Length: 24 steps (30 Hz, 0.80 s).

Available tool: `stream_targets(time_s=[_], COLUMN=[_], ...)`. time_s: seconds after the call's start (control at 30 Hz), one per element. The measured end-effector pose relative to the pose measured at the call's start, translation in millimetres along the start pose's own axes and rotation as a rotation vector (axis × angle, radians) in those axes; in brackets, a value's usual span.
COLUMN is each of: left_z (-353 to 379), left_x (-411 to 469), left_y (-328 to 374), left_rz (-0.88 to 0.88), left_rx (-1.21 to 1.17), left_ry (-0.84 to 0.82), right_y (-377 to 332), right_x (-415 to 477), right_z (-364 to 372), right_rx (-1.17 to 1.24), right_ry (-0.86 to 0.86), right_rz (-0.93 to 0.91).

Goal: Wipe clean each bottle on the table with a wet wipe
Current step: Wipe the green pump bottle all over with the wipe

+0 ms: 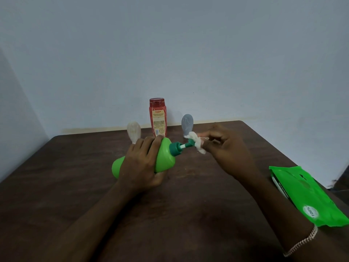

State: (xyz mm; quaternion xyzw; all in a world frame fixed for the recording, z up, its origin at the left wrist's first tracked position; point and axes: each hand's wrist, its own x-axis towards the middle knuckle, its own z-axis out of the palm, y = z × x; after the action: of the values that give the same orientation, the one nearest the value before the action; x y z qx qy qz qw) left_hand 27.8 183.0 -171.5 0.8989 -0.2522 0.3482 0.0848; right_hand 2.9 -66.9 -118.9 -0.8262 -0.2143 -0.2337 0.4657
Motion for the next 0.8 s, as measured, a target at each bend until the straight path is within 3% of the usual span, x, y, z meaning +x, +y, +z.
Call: stream_targets(time_s=[0.1, 0.2, 0.3, 0.47, 0.53, 0.67, 0.8], left_z=[-0.1, 0.2, 0.0, -1.2, -0.5, 0.7, 0.6], left_x=[0.8, 2.0, 1.6, 2.6, 2.2, 2.5, 2.2], left_y=[1.6, 1.9, 2.1, 1.8, 2.3, 2.6, 3.1], left_rz=[0.002, 0.006, 0.009, -0.021, -0.017, -0.007, -0.004], left_rx=[-0.007, -0.008, -0.013, -0.066, -0.061, -0.055, -0.056], left_ry=[0.000, 0.000, 0.009, 0.051, 0.056, 0.066, 0.090], right_y=[11.7, 3.0, -0.9, 17.3, 19.9, 8.9, -1.4], right_x=[4.4, 4.2, 0.9, 3.1, 3.9, 3.5, -4.2], right_z=[-7.7, -6.9, 1.3, -1.7, -5.6, -5.9, 9.4], right_rx=[0.128, 0.314, 0.255, 0.150, 0.248, 0.416, 0.318], right_ry=[0.043, 0.017, -0.064, -0.101, -0.055, 0.063, 0.010], right_rz=[0.087, -0.031, -0.114, 0.041, 0.096, 0.019, -0.039])
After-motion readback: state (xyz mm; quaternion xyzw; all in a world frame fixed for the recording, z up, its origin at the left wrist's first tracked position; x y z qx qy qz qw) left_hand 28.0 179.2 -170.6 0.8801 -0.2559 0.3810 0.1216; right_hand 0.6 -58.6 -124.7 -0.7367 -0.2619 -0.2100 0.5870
